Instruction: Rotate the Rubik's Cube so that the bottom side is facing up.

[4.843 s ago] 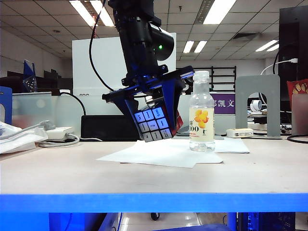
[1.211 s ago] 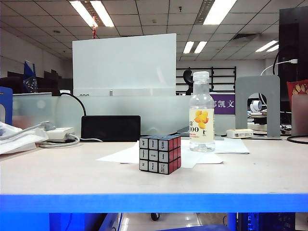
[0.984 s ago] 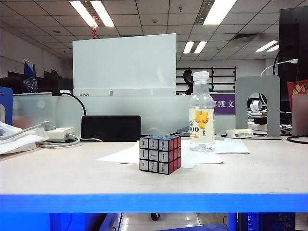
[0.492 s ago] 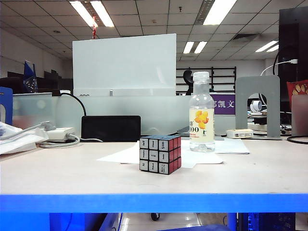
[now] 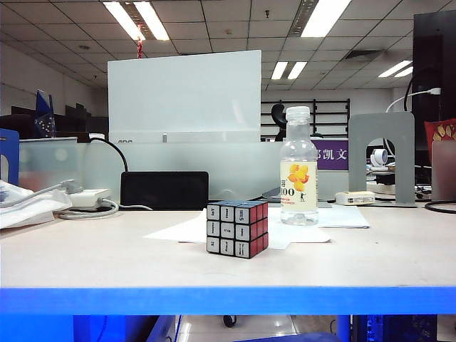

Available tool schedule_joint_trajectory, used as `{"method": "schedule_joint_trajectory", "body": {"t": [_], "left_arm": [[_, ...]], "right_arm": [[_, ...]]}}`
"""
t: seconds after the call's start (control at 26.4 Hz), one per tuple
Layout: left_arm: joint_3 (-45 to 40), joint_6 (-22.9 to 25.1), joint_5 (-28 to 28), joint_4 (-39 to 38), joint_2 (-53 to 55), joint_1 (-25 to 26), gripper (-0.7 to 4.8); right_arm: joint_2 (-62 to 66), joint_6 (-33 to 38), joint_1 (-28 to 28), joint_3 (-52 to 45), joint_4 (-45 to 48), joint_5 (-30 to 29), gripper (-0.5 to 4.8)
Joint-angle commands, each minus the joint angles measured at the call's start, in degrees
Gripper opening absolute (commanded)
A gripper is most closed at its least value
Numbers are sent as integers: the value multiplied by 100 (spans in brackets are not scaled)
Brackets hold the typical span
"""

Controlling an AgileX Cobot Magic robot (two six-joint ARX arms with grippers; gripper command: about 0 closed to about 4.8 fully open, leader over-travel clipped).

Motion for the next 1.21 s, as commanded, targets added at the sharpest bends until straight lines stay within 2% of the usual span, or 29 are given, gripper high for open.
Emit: {"method": "schedule_joint_trajectory", "body": {"t": [0.04,0.15,0.38,0.49,0.76,0.87,1.02,1.21], "left_arm": [[-1064,-452,251,601,-634,-2,-6],[-2120,-702,400,1224,-1198,-2,-6],[-3869,-728,494,2778,-1727,0,-6],[-4511,-667,498,3534,-1692,-2,-6],[-6367,-634,498,6006,-1670,2,-6],[-7044,-640,448,6813,-1672,11,-6],[-7801,-702,374,7525,-1672,11,-6],[-8360,-1158,258,7991,-1670,13,-6]], "right_arm": [[2,28,11,-195,96,-9,-1],[2,28,13,-378,105,-11,-1],[2,31,13,-857,466,-9,-1],[2,37,11,-1158,909,-11,-1],[7,369,11,-1978,2391,52,-1],[7,367,11,-2293,2833,61,-1],[7,367,11,-2538,2883,367,-1],[4,487,11,-2846,2894,715,-1]]}}
